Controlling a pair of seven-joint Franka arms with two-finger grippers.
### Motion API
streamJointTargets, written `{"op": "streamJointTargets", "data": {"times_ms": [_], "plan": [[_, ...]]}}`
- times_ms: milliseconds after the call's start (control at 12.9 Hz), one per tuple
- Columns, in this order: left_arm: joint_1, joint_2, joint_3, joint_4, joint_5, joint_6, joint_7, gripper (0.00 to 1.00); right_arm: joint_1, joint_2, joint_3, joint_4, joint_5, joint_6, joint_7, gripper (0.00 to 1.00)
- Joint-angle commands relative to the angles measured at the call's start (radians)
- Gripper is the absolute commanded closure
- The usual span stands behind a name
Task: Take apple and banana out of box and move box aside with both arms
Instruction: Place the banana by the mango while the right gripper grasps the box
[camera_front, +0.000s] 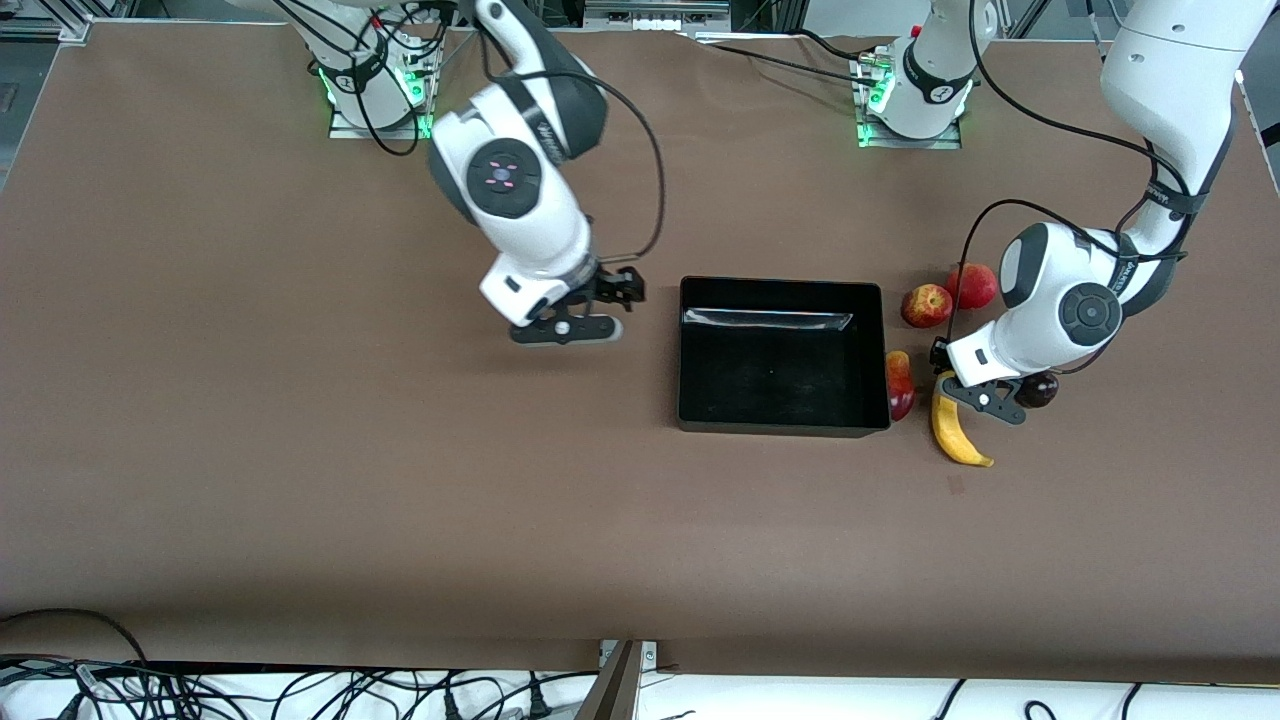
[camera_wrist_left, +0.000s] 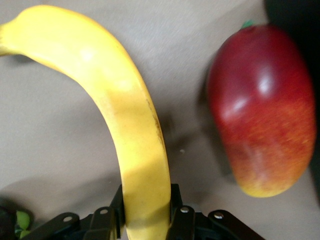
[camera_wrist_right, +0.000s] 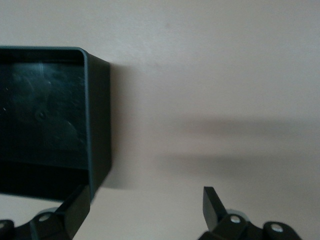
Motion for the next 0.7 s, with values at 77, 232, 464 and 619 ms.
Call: {"op": "streamJointTargets", "data": {"times_ms": [77, 232, 464, 619], "plan": [[0.008, -0.029, -0.003, -0.011, 0.021, -0.005, -0.003, 0.0, 0.122, 0.136, -0.018, 0.104, 0.001, 0.111, 0.19, 0.0], [0.008, -0.076, -0.003, 0.005, 0.015, -0.026, -0.001, 0.0, 0.168, 0.192, -0.023, 0.107, -0.006, 0.19, 0.239, 0.01], [-0.035, -0.152, -0.019, 0.161, -0.078, -0.364, -0.053, 0.0, 0.203, 0.259, -0.023, 0.105, -0.064, 0.261, 0.287, 0.02], [-0.073, -0.216, -0.01, 0.242, -0.14, -0.516, -0.096, 0.0, 0.214, 0.299, -0.024, 0.105, -0.076, 0.293, 0.287, 0.1]]}}
